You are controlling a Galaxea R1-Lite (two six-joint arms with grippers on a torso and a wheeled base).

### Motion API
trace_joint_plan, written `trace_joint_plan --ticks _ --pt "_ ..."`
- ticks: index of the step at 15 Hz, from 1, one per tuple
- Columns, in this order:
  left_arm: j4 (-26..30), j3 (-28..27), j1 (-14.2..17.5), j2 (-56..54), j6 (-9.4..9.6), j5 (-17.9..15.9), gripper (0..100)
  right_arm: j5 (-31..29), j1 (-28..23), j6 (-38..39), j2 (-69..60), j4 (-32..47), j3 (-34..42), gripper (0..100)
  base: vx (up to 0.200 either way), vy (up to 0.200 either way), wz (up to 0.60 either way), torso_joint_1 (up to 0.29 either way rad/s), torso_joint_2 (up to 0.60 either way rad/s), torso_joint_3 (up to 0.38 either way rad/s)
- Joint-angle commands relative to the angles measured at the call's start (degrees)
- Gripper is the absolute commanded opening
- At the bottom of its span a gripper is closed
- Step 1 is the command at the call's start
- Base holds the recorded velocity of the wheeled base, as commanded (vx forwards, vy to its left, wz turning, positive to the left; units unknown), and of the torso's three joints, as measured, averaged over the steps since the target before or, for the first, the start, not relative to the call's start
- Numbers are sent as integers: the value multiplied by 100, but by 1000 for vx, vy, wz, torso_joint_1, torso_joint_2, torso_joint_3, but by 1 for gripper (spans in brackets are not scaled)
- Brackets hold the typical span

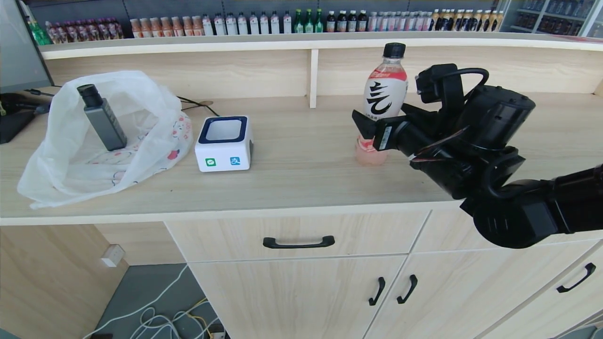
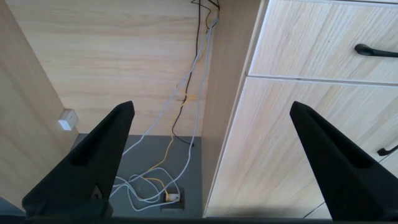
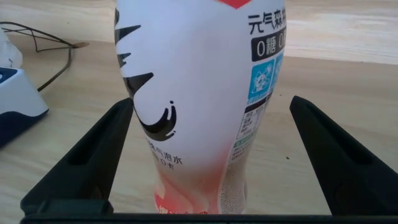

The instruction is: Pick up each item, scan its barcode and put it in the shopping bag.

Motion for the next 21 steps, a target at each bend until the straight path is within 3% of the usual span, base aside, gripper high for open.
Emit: trace_joint_plan --ticks 1,6,19,20,21 --pt "-2 0 0 -2 0 1 100 -1 -16 -1 255 4 -246 100 0 0 0 0 0 0" --pt "-2 0 0 -2 0 1 100 -18 -16 -10 528 4 -650 100 0 0 0 0 0 0" --pt "-2 0 0 -2 0 1 100 -18 -69 -10 528 4 -686 100 0 0 0 0 0 0" --pt "-2 0 0 -2 0 1 100 -18 -69 -10 528 4 -694 0 0 0 0 0 0 0" --pt "-2 0 0 -2 0 1 100 -18 -69 -10 519 4 -694 0 0 0 0 0 0 0"
